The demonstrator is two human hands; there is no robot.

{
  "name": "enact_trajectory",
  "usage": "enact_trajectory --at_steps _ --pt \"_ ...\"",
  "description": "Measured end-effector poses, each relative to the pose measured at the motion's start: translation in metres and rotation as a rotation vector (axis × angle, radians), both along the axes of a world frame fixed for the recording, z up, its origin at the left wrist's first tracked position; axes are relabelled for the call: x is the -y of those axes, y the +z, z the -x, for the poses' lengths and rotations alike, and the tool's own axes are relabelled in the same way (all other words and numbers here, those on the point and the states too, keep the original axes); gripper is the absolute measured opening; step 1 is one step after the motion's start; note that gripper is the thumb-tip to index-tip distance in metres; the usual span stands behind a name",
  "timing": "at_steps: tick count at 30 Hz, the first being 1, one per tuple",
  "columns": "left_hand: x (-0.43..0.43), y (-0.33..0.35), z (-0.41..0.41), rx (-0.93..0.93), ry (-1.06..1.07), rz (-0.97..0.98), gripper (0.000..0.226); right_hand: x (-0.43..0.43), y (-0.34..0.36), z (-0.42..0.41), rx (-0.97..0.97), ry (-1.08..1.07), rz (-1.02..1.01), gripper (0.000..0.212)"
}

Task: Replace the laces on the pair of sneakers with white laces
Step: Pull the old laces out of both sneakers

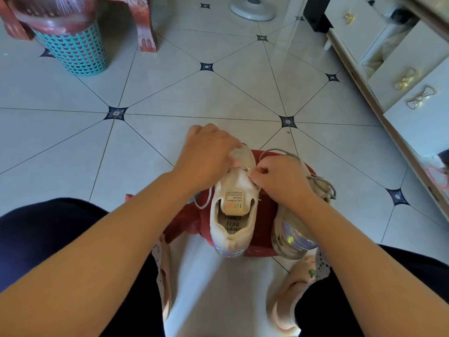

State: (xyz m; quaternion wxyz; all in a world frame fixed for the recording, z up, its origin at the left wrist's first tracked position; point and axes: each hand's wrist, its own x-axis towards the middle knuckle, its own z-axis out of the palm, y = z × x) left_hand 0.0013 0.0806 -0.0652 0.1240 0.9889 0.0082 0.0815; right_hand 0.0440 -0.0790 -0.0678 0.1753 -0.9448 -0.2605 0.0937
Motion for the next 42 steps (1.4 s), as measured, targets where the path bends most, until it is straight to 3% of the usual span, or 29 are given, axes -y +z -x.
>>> enact_trajectory --at_steps 6,11,14,21,26,31,37,40,42 --pt "0.018 -0.005 -0.006 -0.034 -0.195 -0.168 0.016 -0.004 -0.001 0.0 0.013 0.006 0.04 0.041" --pt "-0.018 0.0 -0.009 -0.023 0.167 -0.152 0.023 0.007 0.002 -0.005 -0.025 -0.031 0.044 0.044" --pt "-0.029 -0.003 0.001 -0.03 0.235 -0.158 0.024 0.005 0.0 -0.003 -0.027 -0.036 -0.014 0.04" --pt "-0.006 -0.001 -0.003 -0.058 -0.036 0.019 0.024 -0.001 -0.001 0.0 0.0 0.011 -0.023 0.035" --pt "0.011 -0.003 -0.01 -0.129 -0.113 -0.073 0.008 -0.006 -0.003 0.007 0.078 0.001 -0.038 0.036" --pt "0.015 -0.003 -0.007 -0.052 -0.185 -0.143 0.019 -0.004 -0.004 0.003 0.008 -0.061 0.024 0.038" --pt "0.007 -0.002 0.007 -0.082 -0.149 0.145 0.015 -0.01 -0.007 0.004 0.037 -0.054 0.108 0.037" --pt "0.001 0.012 0.015 -0.032 -0.103 0.494 0.013 -0.004 -0.007 -0.007 0.035 -0.112 0.206 0.036" --pt "-0.003 0.02 0.016 -0.029 -0.079 0.506 0.01 0.0 -0.006 -0.013 0.039 -0.12 0.194 0.041"
